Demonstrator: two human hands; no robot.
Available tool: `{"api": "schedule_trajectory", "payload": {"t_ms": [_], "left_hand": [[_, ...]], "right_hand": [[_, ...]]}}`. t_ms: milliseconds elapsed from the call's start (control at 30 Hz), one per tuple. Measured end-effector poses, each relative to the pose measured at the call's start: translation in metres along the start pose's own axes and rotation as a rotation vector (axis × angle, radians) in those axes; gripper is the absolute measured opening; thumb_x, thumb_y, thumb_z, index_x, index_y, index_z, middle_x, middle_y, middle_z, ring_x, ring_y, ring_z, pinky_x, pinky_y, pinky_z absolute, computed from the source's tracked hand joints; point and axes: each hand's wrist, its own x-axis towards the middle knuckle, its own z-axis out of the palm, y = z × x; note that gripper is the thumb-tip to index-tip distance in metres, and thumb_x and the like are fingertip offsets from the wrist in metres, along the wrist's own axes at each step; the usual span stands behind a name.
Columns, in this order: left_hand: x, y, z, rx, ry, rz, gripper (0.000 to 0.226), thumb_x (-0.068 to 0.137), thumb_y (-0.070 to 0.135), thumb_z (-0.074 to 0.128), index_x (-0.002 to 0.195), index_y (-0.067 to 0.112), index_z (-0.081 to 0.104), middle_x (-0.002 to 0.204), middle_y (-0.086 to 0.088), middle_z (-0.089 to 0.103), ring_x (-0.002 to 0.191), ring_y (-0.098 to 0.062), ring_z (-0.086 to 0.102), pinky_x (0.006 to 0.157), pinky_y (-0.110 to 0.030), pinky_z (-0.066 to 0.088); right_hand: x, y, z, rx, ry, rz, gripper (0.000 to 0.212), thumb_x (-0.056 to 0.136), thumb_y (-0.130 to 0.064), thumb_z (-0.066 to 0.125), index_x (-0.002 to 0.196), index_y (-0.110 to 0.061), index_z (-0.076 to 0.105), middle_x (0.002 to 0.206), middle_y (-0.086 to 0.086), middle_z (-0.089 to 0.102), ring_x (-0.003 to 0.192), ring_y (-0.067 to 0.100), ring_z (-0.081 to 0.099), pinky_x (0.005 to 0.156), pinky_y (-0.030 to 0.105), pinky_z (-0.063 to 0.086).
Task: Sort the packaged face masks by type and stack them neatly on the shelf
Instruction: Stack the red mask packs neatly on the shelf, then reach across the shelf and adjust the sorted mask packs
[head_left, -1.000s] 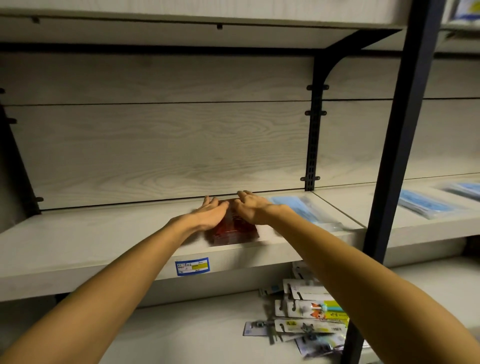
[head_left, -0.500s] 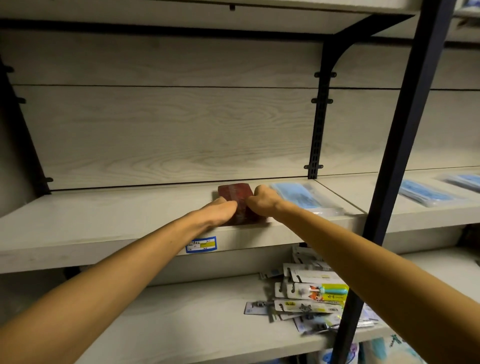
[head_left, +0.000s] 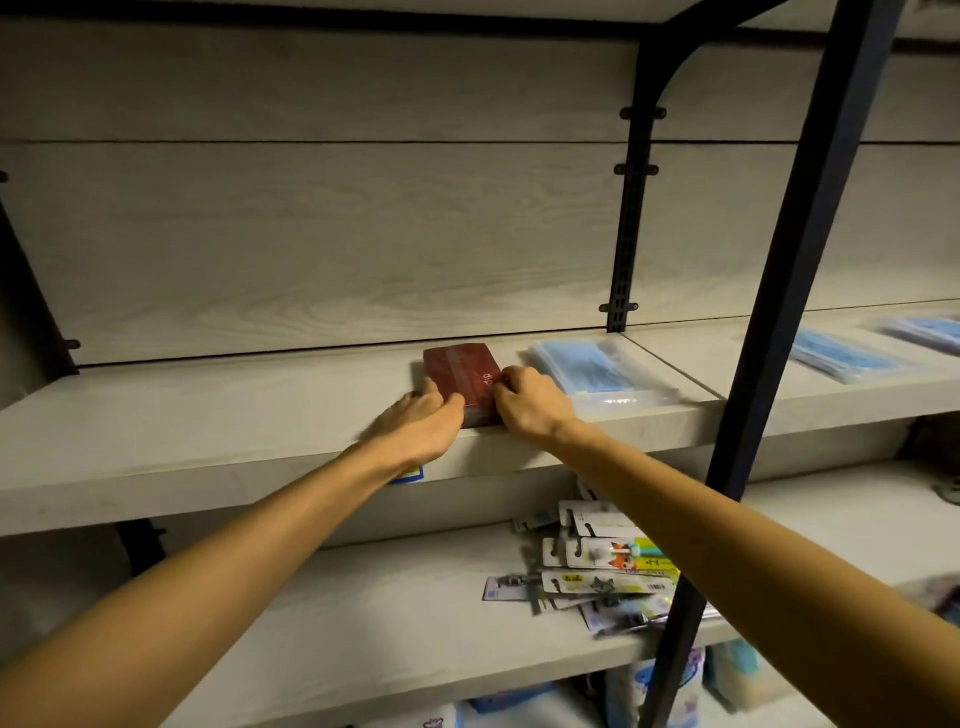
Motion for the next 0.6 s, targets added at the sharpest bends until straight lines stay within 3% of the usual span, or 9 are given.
{"api": "schedule_trajectory", "payload": {"t_ms": [100,200,267,333,367,400,467,533,600], "left_hand": [[-0.002,0.007,-0.009,-0.051,0.024,-0.012,0.070,0.099,0.051,0.023,0.160,0.017,0.014,0.158,-0.015,0.038,0.140,-0.035,0.040,0.113,-0.045,0.035],[-0.013,0.030,-0.024,-0.022,0.146,0.107,0.070,0.104,0.043,0.031,0.161,0.011,0.007,0.168,-0.011,0.016,0.154,-0.027,0.017,0.121,-0.039,0.019],[-0.020,0.055,-0.028,-0.067,0.170,0.194,0.065,0.103,0.040,0.037,0.159,0.013,0.017,0.165,-0.010,0.026,0.148,-0.029,0.031,0.116,-0.035,0.028],[-0.025,0.083,-0.025,-0.101,0.155,0.246,0.057,0.100,0.040,0.039,0.150,0.015,0.030,0.148,-0.011,0.050,0.109,-0.029,0.062,0.084,-0.019,0.051],[-0.026,0.098,-0.021,-0.123,0.128,0.250,0.056,0.100,0.041,0.040,0.149,0.015,0.032,0.137,-0.009,0.056,0.082,-0.023,0.063,0.061,-0.016,0.051],[-0.025,0.113,-0.015,-0.147,0.097,0.246,0.057,0.099,0.041,0.040,0.149,0.014,0.032,0.130,-0.004,0.057,0.070,-0.019,0.057,0.049,-0.020,0.046],[-0.019,0.139,0.001,-0.179,0.025,0.215,0.058,0.099,0.039,0.042,0.147,0.009,0.033,0.133,-0.009,0.056,0.080,-0.025,0.054,0.061,-0.028,0.043],[-0.013,0.157,0.020,-0.169,-0.023,0.157,0.065,0.099,0.039,0.043,0.152,0.006,0.026,0.140,-0.018,0.051,0.108,-0.033,0.055,0.081,-0.034,0.045],[-0.012,0.166,0.039,-0.082,-0.059,0.093,0.077,0.101,0.044,0.041,0.160,0.007,0.007,0.163,-0.022,0.022,0.144,-0.039,0.033,0.113,-0.041,0.035]], "right_hand": [[-0.003,-0.003,-0.014,0.054,0.058,0.009,0.032,0.101,-0.025,0.043,0.108,0.001,0.060,0.110,0.022,0.066,0.102,0.038,0.062,0.089,0.047,0.052],[-0.008,0.010,-0.046,0.026,0.229,-0.069,0.040,0.096,-0.023,0.048,0.128,-0.003,0.060,0.119,0.015,0.069,0.110,0.033,0.063,0.093,0.041,0.052],[-0.009,0.031,-0.071,0.020,0.318,-0.089,0.044,0.094,-0.026,0.051,0.134,-0.008,0.059,0.128,0.012,0.067,0.116,0.030,0.062,0.098,0.041,0.051],[-0.008,0.058,-0.095,0.020,0.343,-0.031,0.048,0.094,-0.027,0.052,0.138,-0.007,0.053,0.135,0.014,0.062,0.119,0.031,0.060,0.099,0.042,0.050],[-0.006,0.073,-0.105,0.013,0.339,0.020,0.049,0.095,-0.027,0.052,0.139,-0.006,0.051,0.135,0.017,0.060,0.115,0.032,0.060,0.094,0.040,0.050],[-0.005,0.086,-0.114,-0.009,0.324,0.078,0.048,0.095,-0.028,0.052,0.137,-0.004,0.051,0.133,0.019,0.061,0.107,0.032,0.061,0.086,0.037,0.050],[-0.004,0.106,-0.127,-0.055,0.243,0.182,0.035,0.095,-0.032,0.052,0.116,-0.004,0.059,0.116,0.022,0.065,0.085,0.029,0.060,0.072,0.036,0.047],[-0.004,0.116,-0.132,-0.050,0.120,0.246,0.029,0.095,-0.037,0.051,0.084,-0.010,0.053,0.088,0.015,0.059,0.067,0.021,0.050,0.059,0.033,0.040],[-0.003,0.122,-0.131,-0.047,0.052,0.231,0.031,0.094,-0.037,0.050,0.073,-0.014,0.046,0.074,0.007,0.049,0.062,0.018,0.043,0.055,0.031,0.035]]}}
